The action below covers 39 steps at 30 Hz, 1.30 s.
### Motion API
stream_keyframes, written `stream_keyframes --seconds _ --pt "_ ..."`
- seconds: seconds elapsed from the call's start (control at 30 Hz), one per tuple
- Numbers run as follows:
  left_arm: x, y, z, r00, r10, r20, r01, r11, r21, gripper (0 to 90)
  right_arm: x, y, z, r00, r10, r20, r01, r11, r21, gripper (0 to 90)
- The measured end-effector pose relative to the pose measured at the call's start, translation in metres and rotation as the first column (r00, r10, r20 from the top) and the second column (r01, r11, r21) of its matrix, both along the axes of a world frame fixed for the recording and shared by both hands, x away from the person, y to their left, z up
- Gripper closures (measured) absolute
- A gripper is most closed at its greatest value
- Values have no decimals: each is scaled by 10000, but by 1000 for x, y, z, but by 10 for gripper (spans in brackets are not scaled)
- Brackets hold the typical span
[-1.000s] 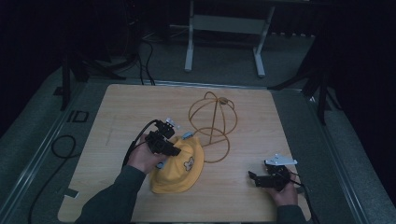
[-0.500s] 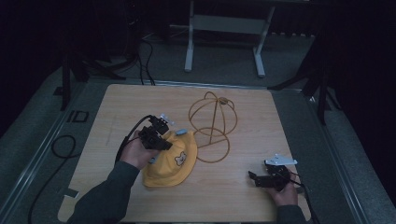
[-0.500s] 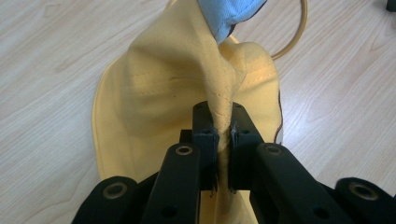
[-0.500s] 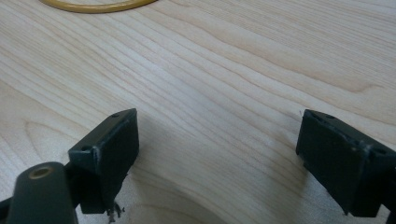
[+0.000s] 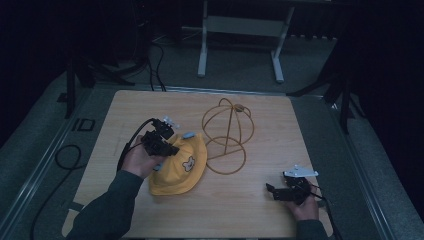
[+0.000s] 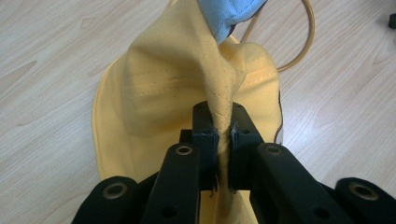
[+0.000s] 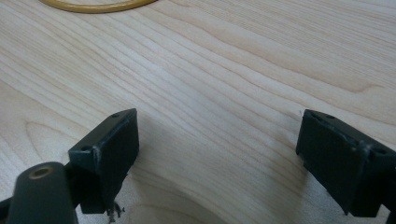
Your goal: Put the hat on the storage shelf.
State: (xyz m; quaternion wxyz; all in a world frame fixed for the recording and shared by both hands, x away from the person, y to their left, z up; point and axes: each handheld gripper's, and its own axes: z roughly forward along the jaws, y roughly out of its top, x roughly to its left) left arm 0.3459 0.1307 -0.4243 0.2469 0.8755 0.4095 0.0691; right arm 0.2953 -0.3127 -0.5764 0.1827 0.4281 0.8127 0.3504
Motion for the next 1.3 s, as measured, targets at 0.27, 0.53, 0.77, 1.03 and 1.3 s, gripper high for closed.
stream_keyframes --seconds 0.27,0.53,0.77,1.03,1.3 --pt "1 8 10 9996 186 211 -179 9993 -316 840 0 0 0 10000 11 23 -11 10000 -7 131" --pt "1 19 25 9976 466 505 -437 9974 -570 839 0 0 0 10000 2 10 -2 10000 1 130" --pt "1 27 34 9938 748 820 -677 9940 -860 839 0 0 0 10000 11 22 -11 10000 -6 131" --pt "1 35 42 9886 962 1154 -822 9893 -1202 840 0 0 0 10000 2 12 -2 10000 1 131" --pt "-1 43 54 9803 1273 1508 -1062 9844 -1405 840 0 0 0 10000 -2 12 2 10000 2 131"
